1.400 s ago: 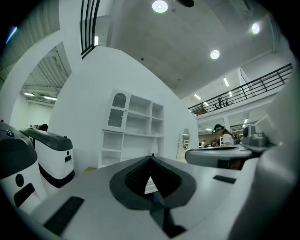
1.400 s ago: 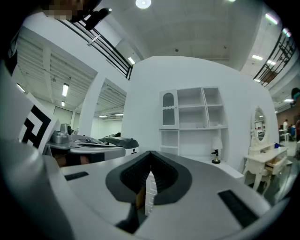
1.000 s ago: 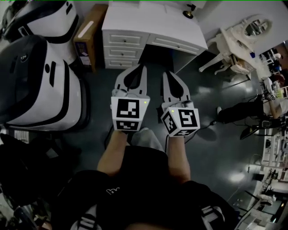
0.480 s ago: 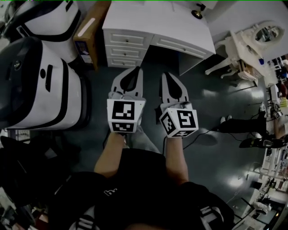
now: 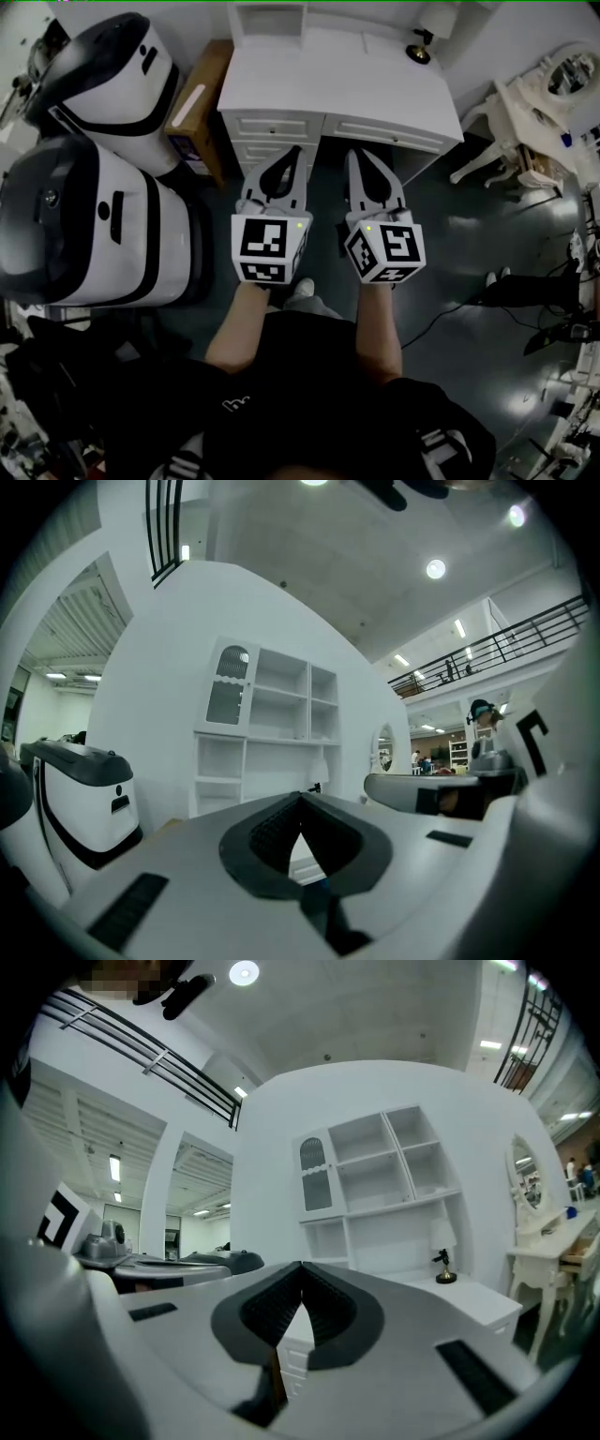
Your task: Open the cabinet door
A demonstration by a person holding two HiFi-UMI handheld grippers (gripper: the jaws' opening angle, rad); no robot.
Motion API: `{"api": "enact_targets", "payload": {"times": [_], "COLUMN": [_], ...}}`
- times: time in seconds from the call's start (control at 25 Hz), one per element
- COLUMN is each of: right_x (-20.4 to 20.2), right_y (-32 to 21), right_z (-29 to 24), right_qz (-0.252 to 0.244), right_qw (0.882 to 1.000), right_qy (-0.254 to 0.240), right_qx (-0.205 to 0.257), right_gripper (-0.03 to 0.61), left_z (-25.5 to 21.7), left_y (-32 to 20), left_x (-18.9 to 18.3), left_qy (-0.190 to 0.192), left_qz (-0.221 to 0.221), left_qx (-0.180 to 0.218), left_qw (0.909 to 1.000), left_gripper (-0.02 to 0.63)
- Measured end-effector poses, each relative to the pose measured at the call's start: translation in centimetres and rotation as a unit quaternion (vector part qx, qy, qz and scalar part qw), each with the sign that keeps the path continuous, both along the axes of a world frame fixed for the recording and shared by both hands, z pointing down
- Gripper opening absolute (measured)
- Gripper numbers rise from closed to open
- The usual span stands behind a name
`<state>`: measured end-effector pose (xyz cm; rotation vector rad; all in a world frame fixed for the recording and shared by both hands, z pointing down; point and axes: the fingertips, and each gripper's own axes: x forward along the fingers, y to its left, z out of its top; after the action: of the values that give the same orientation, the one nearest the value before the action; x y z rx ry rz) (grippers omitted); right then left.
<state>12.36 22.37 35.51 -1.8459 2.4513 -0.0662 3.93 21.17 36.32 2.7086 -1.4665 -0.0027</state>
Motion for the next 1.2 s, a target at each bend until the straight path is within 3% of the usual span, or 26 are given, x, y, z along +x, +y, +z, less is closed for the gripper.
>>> {"api": "enact_targets", "payload": {"times": [0.68,0.8,1.2], "right_x": [-0.5,-1.2,-0.2], "right_y": [-9.0,-11.3,-20.6], "right_z": [-2.2,-2.8,-0.8], "right_qz": [-0.072,-0.08,-0.085], "right_qw": [0.997,0.996,0.996], "right_qy": [0.012,0.016,0.014], "right_qx": [0.026,0.046,0.035], "right_gripper": [0.02,0.02,0.02], "left_z": [-0.8,0.0,0.5], "left_y": [-8.9,-11.6,-20.8], "left_x": [0.3,0.1,0.2], "left_qy": [0.035,0.037,0.044], "left_qz": [-0.073,-0.081,-0.094], "left_qx": [0.016,0.021,0.023], "left_qw": [0.9965,0.9958,0.9944], "left_gripper": [0.005,0.005,0.005]}}
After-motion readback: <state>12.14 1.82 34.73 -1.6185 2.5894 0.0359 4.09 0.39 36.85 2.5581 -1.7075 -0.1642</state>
